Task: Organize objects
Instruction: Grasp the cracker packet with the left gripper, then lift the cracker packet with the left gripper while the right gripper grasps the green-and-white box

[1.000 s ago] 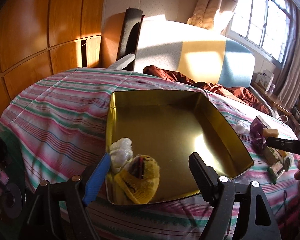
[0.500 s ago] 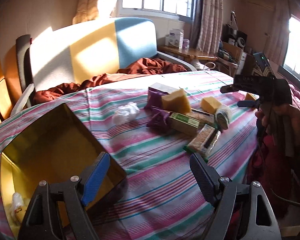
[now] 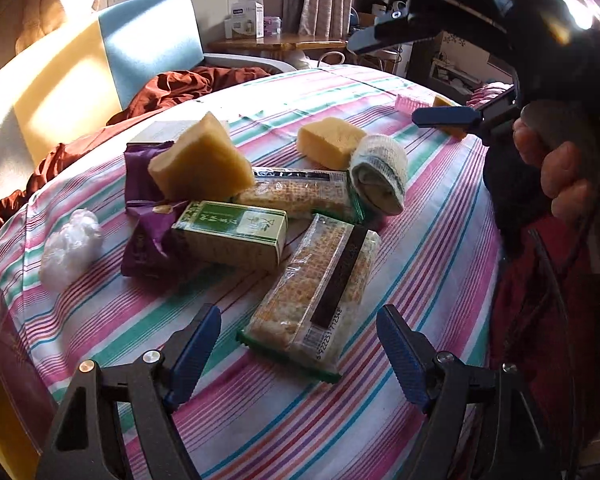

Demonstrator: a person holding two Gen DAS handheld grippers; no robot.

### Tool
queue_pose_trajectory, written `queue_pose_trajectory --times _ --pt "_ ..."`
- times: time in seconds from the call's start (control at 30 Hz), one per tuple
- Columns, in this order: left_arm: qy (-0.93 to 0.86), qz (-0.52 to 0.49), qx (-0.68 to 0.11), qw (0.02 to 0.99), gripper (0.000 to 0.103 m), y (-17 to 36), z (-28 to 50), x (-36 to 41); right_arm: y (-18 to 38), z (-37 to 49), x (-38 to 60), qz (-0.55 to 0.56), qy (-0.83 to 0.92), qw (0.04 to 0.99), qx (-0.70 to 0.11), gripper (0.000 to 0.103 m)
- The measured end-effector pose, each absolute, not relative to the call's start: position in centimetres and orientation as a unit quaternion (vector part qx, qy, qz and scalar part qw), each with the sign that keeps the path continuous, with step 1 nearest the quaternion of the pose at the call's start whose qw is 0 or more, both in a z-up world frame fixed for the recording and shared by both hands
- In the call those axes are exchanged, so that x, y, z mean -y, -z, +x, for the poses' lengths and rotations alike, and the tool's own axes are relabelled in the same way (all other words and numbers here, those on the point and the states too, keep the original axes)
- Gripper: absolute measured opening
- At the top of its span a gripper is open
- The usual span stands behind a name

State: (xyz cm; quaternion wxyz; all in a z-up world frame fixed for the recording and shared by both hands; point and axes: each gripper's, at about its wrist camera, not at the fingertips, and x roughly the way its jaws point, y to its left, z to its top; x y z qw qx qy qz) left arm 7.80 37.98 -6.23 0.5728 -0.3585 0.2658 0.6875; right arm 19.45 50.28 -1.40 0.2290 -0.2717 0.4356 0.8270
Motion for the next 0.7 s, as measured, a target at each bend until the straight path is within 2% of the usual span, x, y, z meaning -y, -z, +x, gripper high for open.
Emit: queue_pose_trajectory --times 0.17,0.2,0.23,0.3,0.33,0.7 --pt "-0.675 -0.361 -0.286 0.577 0.079 7.6 8.3 -40.9 1.6 19.3 -50.4 -0.276 -0.826 0.224 -0.438 0.091" --pt "-0.673 -0.367 -0.286 0.576 0.073 7.9 8.3 -41.4 1.6 19.3 -50.4 -0.277 -0.825 0.225 -0.439 0.091" --pt "-0.675 -0.367 -0.287 0.573 0.072 8.1 8.4 -41.7 1.6 19.3 -50.4 -0.277 -0.824 0.227 -0.439 0.091" --pt "-0.682 -0.357 -0.281 0.573 0.053 8.0 8.8 -41.7 1.7 19.3 -50.5 -0.278 -0.821 0.229 -0.442 0.091" --pt "-0.685 -0.355 -0.278 0.573 0.049 7.9 9.0 -41.5 1.7 19.3 -50.5 -0.280 -0.820 0.231 -0.443 0.091" --pt "-0.751 -0.346 -0.223 0.515 0.049 8.1 8.2 -31.5 2.5 19.5 -51.1 -0.285 -0.803 0.245 -0.462 0.091"
